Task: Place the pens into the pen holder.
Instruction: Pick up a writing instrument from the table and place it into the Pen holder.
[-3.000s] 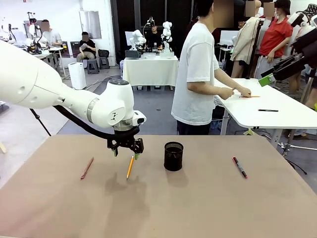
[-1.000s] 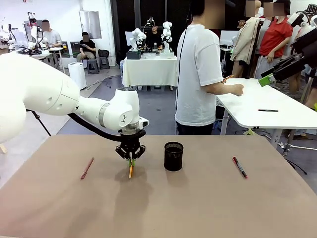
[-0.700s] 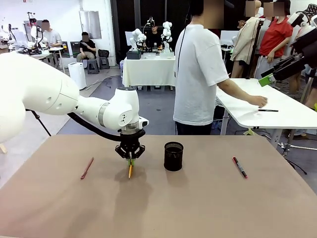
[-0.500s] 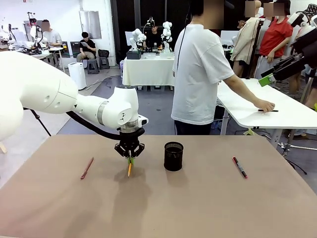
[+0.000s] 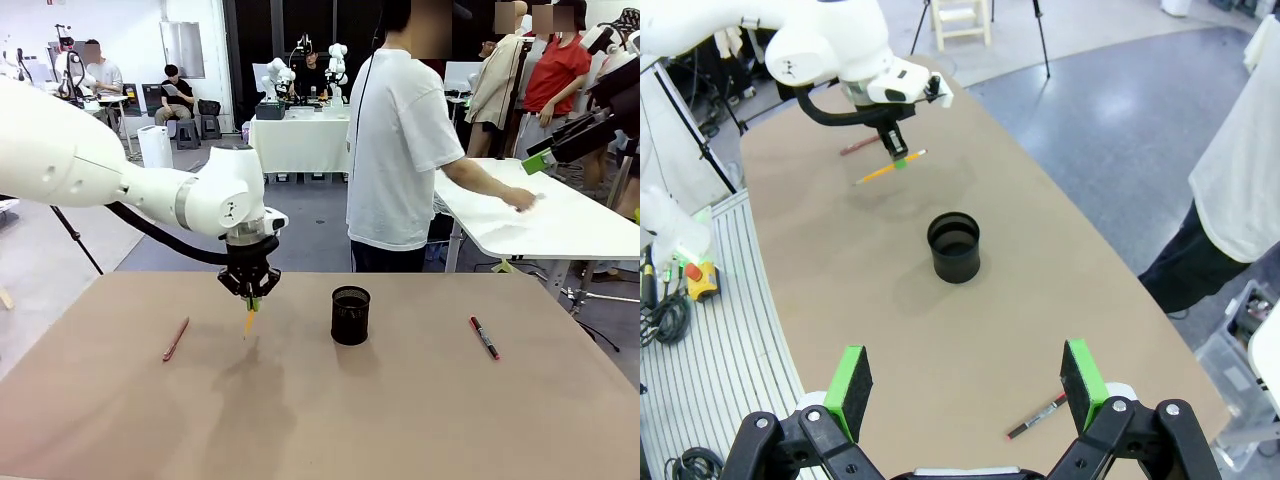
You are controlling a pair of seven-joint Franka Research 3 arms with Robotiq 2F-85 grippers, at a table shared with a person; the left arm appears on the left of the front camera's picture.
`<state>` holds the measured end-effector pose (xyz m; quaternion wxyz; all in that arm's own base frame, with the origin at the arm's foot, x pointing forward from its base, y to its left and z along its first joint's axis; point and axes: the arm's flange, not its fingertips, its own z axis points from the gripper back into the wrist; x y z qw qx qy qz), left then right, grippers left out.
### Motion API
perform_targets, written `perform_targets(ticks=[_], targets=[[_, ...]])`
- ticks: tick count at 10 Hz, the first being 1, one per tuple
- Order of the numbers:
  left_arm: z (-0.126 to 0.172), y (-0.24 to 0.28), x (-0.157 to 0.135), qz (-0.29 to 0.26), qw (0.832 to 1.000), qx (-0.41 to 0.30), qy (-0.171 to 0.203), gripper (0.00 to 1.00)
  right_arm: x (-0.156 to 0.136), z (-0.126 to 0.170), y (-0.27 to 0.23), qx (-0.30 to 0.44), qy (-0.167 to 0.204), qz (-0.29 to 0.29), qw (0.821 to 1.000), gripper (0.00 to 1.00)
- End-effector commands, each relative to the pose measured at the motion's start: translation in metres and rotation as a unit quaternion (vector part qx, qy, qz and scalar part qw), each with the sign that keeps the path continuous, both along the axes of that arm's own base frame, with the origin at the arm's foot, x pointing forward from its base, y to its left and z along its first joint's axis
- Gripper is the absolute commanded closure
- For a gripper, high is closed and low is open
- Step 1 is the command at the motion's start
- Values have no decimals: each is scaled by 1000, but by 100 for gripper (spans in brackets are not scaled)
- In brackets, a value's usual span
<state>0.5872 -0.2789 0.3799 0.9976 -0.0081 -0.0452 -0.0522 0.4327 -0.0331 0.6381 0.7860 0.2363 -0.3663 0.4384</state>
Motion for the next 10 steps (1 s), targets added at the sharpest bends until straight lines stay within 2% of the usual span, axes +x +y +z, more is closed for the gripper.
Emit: perform_targets(ticks=[1, 2, 4, 6, 8, 10], targets=[[14, 20, -18, -22, 1000, -10, -8, 100, 0, 0, 1, 4, -3, 2, 1000, 0], [25, 28, -22, -46, 998, -28, -12, 100, 0, 0, 1, 4, -3, 2, 1000, 0], [41, 44, -26, -57, 997, -44, -14, 100, 0, 0, 1, 4, -3, 2, 1000, 0], [49, 66, -25, -106, 988, -114, -9, 100, 0, 0, 1, 4, -3, 2, 1000, 0], [52, 79, -22, -194, 960, -199, -36, 100, 0, 0, 1, 4, -3, 2, 1000, 0], [57, 83, -22, -284, 913, -286, -64, 100, 0, 0, 1, 4, -3, 2, 1000, 0]])
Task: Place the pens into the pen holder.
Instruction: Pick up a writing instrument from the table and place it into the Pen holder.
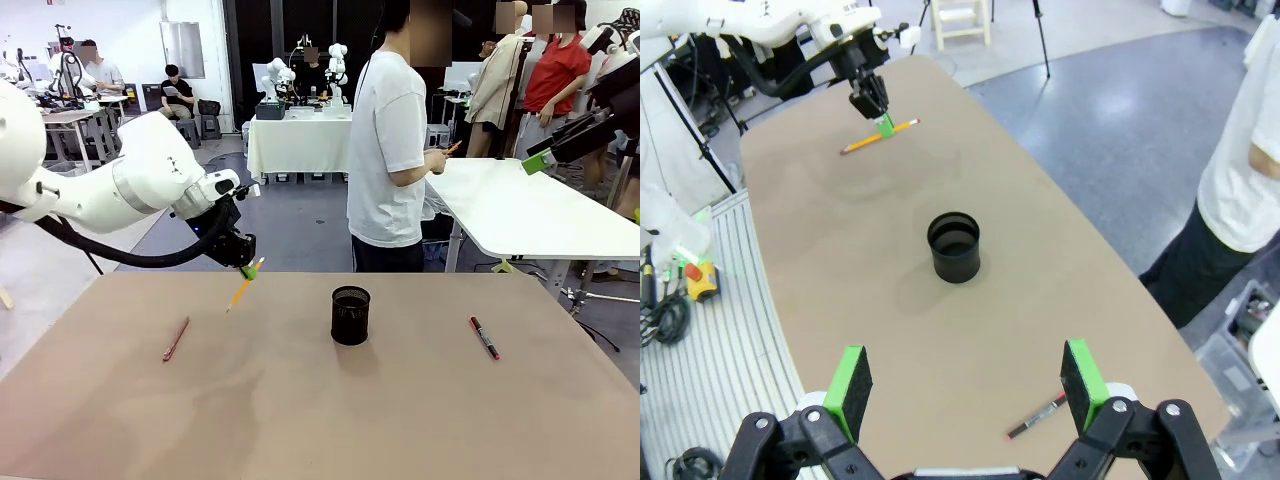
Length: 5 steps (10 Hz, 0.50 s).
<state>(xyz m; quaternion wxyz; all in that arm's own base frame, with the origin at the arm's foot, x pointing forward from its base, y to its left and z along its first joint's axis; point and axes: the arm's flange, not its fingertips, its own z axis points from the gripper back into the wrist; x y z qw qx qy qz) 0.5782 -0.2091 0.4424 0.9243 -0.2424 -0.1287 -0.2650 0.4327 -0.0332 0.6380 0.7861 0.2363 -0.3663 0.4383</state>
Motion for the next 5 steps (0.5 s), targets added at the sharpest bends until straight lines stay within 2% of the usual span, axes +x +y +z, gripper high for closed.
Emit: perform_targets(ticks=[1, 2, 4, 5], targets=[[-4, 14, -13, -106, 990, -91, -17, 100, 0, 0, 1, 4, -4, 2, 1000, 0], [-1, 16, -14, -128, 982, -138, -32, 100, 0, 0, 1, 4, -4, 2, 1000, 0], [2, 26, -13, -119, 972, -192, -59, 100, 0, 0, 1, 4, -4, 2, 1000, 0], [3, 25, -17, -121, 963, -220, -98, 100, 0, 0, 1, 4, -4, 2, 1000, 0]])
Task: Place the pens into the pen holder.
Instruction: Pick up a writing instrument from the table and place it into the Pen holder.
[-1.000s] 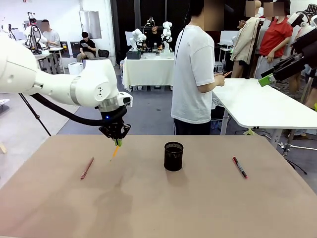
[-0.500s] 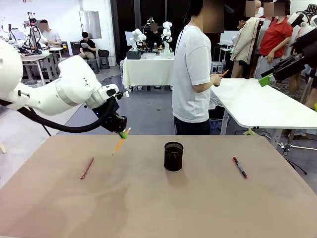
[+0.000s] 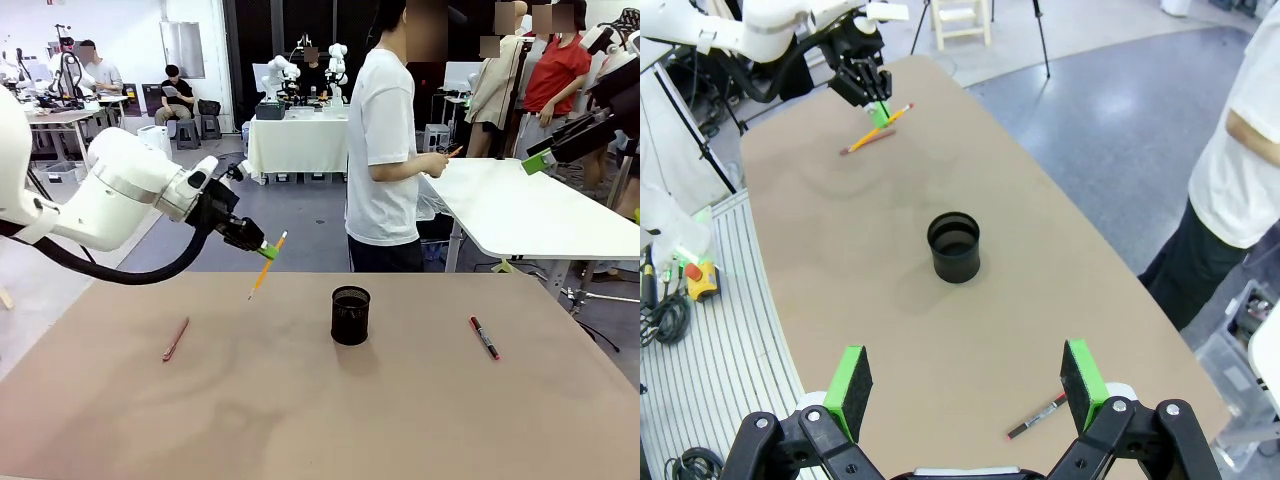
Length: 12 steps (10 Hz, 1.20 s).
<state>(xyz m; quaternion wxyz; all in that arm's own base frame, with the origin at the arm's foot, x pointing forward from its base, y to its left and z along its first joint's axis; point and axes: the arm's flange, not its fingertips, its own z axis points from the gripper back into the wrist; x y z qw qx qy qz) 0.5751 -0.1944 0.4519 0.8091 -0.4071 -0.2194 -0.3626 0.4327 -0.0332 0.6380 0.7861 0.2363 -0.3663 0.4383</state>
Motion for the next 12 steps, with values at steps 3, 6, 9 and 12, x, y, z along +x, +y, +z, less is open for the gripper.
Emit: perform_targets(ticks=[3, 6, 9, 12], targets=[[-5, 20, -22, -7, 981, -97, -165, 100, 0, 0, 1, 4, -4, 2, 1000, 0], [7, 18, -7, 8, 985, -85, -148, 100, 0, 0, 1, 4, -4, 2, 1000, 0], [7, 18, -7, 8, 985, -85, -148, 100, 0, 0, 1, 4, -4, 2, 1000, 0], [15, 25, -20, -36, 965, -146, -214, 100, 0, 0, 1, 4, -4, 2, 1000, 0]])
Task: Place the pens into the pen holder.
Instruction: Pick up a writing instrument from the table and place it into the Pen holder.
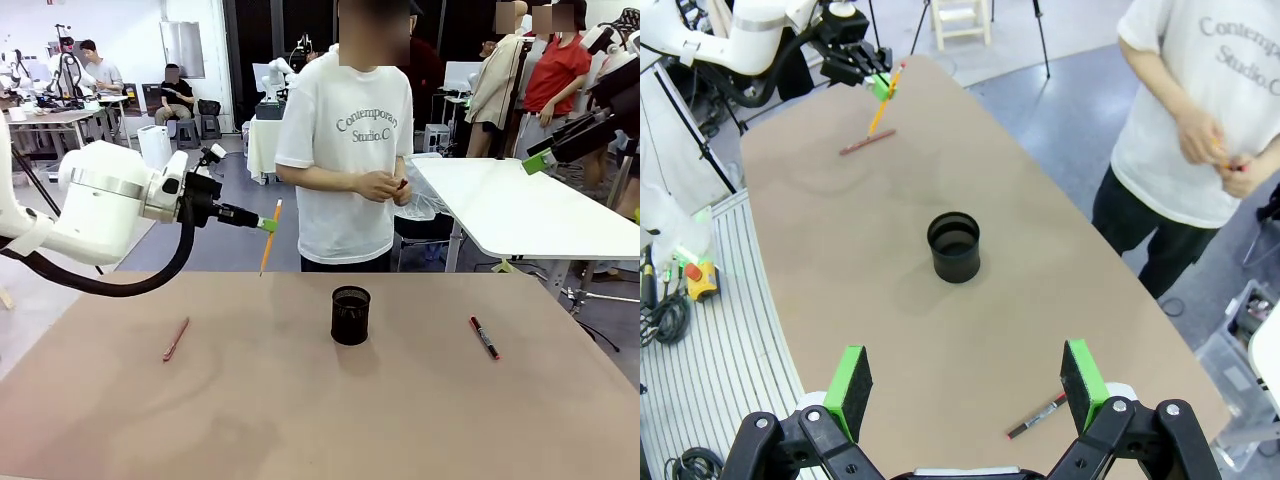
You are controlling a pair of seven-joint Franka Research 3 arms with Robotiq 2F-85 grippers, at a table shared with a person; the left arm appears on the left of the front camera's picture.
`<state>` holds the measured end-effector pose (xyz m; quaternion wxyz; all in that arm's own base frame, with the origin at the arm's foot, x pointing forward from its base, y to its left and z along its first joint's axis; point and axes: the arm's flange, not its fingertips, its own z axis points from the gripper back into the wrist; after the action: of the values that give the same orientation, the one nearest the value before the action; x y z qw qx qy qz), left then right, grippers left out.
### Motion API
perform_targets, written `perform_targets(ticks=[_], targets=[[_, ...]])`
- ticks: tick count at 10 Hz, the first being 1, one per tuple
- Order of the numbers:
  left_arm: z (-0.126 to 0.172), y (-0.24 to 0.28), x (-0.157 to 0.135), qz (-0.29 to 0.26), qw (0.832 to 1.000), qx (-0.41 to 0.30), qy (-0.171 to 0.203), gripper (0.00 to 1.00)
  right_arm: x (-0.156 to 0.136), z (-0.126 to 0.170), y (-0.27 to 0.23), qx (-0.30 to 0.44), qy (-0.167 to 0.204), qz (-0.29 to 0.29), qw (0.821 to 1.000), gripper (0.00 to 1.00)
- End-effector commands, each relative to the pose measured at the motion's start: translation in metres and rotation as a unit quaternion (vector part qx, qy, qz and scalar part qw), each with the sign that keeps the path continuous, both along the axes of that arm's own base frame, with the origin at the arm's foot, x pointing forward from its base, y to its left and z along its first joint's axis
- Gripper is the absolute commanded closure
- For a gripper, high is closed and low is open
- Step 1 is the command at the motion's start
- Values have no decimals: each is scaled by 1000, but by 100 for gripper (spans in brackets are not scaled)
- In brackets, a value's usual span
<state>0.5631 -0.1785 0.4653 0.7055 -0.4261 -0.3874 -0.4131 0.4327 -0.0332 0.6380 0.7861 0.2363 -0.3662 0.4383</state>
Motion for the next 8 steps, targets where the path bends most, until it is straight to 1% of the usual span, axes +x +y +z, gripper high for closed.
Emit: perform_targets(ticks=[1, 3, 4, 5, 6, 7, 8], targets=[[5, 15, -11, -52, 994, -50, -77, 100, 0, 0, 1, 4, -4, 2, 1000, 0], [18, 39, -19, -52, 993, -77, -66, 100, 0, 0, 1, 4, -4, 2, 1000, 0], [31, 52, -26, -74, 991, -93, -67, 100, 0, 0, 1, 4, -4, 2, 1000, 0], [40, 61, -31, -76, 991, -85, -68, 100, 0, 0, 1, 4, -4, 2, 1000, 0], [50, 74, -36, -71, 993, -62, -67, 100, 0, 0, 1, 4, -4, 2, 1000, 0], [61, 93, -40, -64, 994, -47, -76, 100, 0, 0, 1, 4, -4, 2, 1000, 0], [71, 112, -42, -55, 993, -51, -89, 100, 0, 0, 1, 4, -4, 2, 1000, 0]])
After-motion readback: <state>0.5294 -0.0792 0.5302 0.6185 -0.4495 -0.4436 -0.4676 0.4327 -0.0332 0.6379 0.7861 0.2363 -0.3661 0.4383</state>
